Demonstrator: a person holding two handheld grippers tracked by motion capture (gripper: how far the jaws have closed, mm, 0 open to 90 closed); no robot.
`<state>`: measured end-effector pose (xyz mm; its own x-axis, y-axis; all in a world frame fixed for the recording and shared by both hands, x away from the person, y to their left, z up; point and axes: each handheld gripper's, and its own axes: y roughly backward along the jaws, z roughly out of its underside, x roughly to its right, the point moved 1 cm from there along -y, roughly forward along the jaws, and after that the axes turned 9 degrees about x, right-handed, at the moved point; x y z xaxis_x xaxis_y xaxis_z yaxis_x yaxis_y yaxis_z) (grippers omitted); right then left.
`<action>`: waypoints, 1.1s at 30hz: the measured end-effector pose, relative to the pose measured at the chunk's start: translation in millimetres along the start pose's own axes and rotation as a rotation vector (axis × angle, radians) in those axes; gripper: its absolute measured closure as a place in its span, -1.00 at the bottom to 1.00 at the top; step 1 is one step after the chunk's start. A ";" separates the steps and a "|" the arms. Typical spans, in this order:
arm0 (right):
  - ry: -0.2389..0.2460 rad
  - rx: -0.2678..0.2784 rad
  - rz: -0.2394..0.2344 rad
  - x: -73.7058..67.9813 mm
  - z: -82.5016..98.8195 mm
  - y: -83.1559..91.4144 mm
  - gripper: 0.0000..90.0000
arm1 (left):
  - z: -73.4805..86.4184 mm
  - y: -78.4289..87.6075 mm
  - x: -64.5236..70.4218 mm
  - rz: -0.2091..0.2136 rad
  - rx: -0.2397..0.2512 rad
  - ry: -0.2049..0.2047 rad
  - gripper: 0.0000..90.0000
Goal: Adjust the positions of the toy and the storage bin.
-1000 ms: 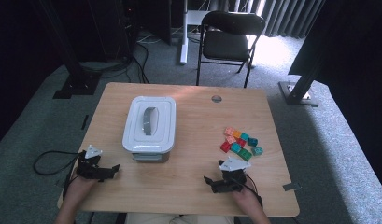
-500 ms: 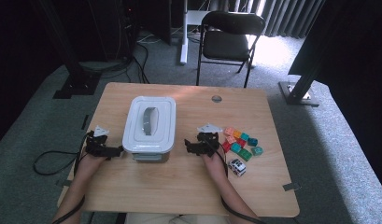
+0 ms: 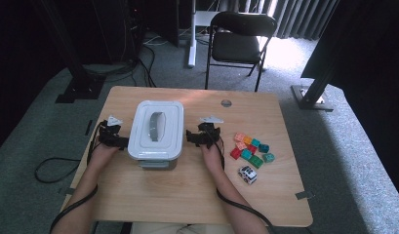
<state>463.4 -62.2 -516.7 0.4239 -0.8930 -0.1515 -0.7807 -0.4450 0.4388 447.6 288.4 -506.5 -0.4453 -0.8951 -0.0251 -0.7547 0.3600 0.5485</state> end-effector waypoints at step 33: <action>0.007 -0.053 -0.165 19.0 26.4 72.9 -0.70 | -8.9 7.0 79.8 0.052 -0.016 -0.094 -0.99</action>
<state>402.4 -113.4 -511.0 0.5474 -0.8075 -0.2196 -0.6749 -0.5812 0.4546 411.1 217.1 -497.2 -0.5275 -0.8463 -0.0741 -0.7219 0.4006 0.5642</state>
